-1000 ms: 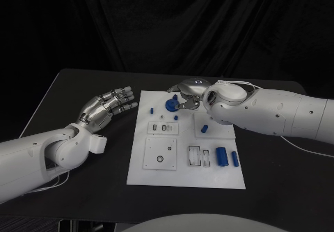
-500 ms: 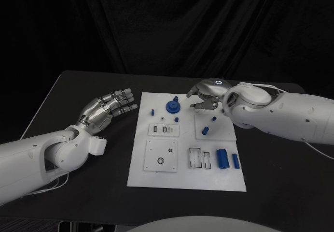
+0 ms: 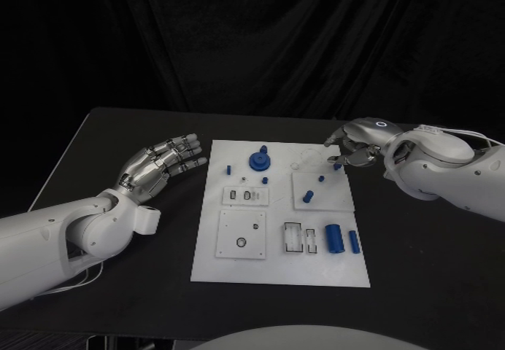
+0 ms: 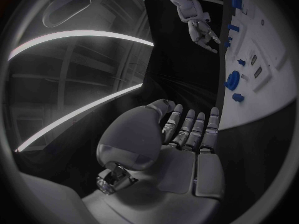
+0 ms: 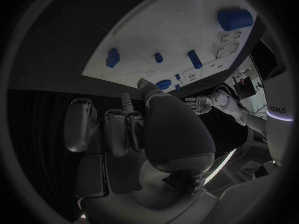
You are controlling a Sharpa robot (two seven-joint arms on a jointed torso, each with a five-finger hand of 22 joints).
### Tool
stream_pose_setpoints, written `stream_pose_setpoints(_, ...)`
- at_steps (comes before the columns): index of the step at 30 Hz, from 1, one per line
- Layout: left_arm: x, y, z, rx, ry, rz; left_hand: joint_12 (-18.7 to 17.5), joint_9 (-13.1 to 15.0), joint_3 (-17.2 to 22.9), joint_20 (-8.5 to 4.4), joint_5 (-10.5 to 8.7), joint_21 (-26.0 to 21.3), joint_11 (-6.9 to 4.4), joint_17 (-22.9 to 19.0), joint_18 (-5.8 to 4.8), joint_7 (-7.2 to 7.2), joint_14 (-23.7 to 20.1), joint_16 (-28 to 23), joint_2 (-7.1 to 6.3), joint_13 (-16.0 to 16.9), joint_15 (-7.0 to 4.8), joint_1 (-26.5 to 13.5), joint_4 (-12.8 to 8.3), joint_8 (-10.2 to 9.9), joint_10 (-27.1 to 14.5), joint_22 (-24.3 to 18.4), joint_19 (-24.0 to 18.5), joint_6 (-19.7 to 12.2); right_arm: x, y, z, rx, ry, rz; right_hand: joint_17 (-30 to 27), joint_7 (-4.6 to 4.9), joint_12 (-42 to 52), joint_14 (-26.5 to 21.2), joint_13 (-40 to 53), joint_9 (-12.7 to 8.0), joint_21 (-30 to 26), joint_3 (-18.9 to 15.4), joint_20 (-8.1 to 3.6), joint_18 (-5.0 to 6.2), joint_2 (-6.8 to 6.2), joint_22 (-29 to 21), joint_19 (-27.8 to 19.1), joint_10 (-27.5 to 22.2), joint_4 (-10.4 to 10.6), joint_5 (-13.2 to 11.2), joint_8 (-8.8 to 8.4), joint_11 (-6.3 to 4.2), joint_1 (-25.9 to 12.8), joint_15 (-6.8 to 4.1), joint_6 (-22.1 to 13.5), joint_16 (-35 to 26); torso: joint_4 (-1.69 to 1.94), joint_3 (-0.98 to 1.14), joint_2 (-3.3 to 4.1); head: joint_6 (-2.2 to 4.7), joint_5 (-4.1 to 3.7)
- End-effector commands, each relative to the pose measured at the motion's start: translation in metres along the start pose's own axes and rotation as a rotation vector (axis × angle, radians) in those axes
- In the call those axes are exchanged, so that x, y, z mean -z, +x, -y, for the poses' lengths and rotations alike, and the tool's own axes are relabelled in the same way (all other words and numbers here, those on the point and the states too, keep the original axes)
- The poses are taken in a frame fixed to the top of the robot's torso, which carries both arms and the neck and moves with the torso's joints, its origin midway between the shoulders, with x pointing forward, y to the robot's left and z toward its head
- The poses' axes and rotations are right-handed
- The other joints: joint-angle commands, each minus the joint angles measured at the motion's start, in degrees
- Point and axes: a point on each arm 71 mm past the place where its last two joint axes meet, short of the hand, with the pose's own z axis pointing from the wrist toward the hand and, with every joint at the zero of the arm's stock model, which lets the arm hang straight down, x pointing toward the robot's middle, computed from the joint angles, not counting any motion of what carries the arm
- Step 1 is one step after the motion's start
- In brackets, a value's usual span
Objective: Assemble the parts on the task board
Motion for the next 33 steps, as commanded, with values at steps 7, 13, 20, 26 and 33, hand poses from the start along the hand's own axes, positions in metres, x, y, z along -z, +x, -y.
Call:
stream_pose_setpoints(7,0.001,0.001,0.009,0.014,0.152,-0.009,0.19,0.03,0.29,0.06,0.05,0.34,0.52,0.06,-1.14,0.34,0.14,0.32,0.15,0.06,0.39,-0.55,-0.01,-0.07,0.01,0.08,0.46,-0.03,0.016,0.015,0.023,-0.021,0.091,-0.048,9.69,-0.02,-1.26,2.97,7.13,-0.20,-1.75,-0.28,-0.21,0.92,-0.46,7.59,-0.85,-0.22,1.07,-1.21,-0.51,0.10,-0.14,-0.17,0.88,-2.54,-0.26,-0.11,-0.11,-0.30,0.43)
stream_pose_setpoints(13,0.001,0.001,0.009,0.016,0.151,-0.010,0.19,0.03,0.29,0.06,0.05,0.34,0.52,0.06,-1.14,0.34,0.14,0.32,0.15,0.06,0.39,-0.55,-0.01,-0.07,0.01,0.08,0.46,-0.03,0.020,0.023,0.033,-0.021,0.121,-0.062,9.06,-0.03,-1.74,2.70,6.18,-0.44,-2.43,-0.60,-0.27,1.01,-0.85,7.34,-1.06,-0.84,1.47,-2.35,-1.14,0.07,0.09,-0.22,0.45,-3.24,0.12,0.04,0.03,-0.34,-0.03)
stream_pose_setpoints(20,0.001,0.002,0.008,0.019,0.149,-0.013,0.19,0.03,0.29,0.06,0.05,0.34,0.52,0.06,-1.14,0.34,0.14,0.32,0.15,0.06,0.39,-0.55,-0.01,-0.07,0.01,0.08,0.46,-0.03,0.018,0.027,0.036,-0.018,0.131,-0.068,8.85,0.04,-1.88,2.67,6.02,-0.57,-2.81,-1.07,-0.28,1.04,-1.22,7.24,-1.08,-0.86,2.03,-3.75,-1.51,0.10,0.07,-0.21,0.30,-3.51,0.11,0.03,0.04,-0.06,-0.17)
stream_pose_setpoints(26,0.000,0.002,0.007,0.020,0.147,-0.014,0.18,0.04,0.43,0.06,0.04,0.33,0.54,0.05,-1.17,0.35,0.12,0.33,0.12,0.07,0.40,-0.61,0.00,-0.06,0.02,0.07,0.44,-0.01,0.015,0.028,0.035,-0.016,0.133,-0.071,8.70,0.11,-1.92,2.61,5.95,-0.59,-2.93,-1.23,-0.28,1.06,-1.37,7.21,-1.08,-0.89,2.17,-4.20,-1.56,0.14,0.09,-0.19,0.35,-3.67,-0.13,0.03,0.01,-0.04,-0.04)
stream_pose_setpoints(33,0.001,0.002,0.007,0.023,0.145,-0.016,0.18,0.04,0.43,0.06,0.04,0.33,0.54,0.05,-1.17,0.35,0.12,0.33,0.12,0.07,0.40,-0.61,0.00,-0.06,0.02,0.07,0.44,-0.01,0.011,0.030,0.035,-0.012,0.139,-0.075,8.60,0.14,-1.96,2.56,5.85,-0.59,-3.08,-1.25,-0.28,1.09,-1.39,7.15,-1.16,-0.95,2.20,-4.29,-1.56,0.16,0.12,-0.18,0.38,-3.78,0.08,0.06,0.02,-0.11,-0.22)
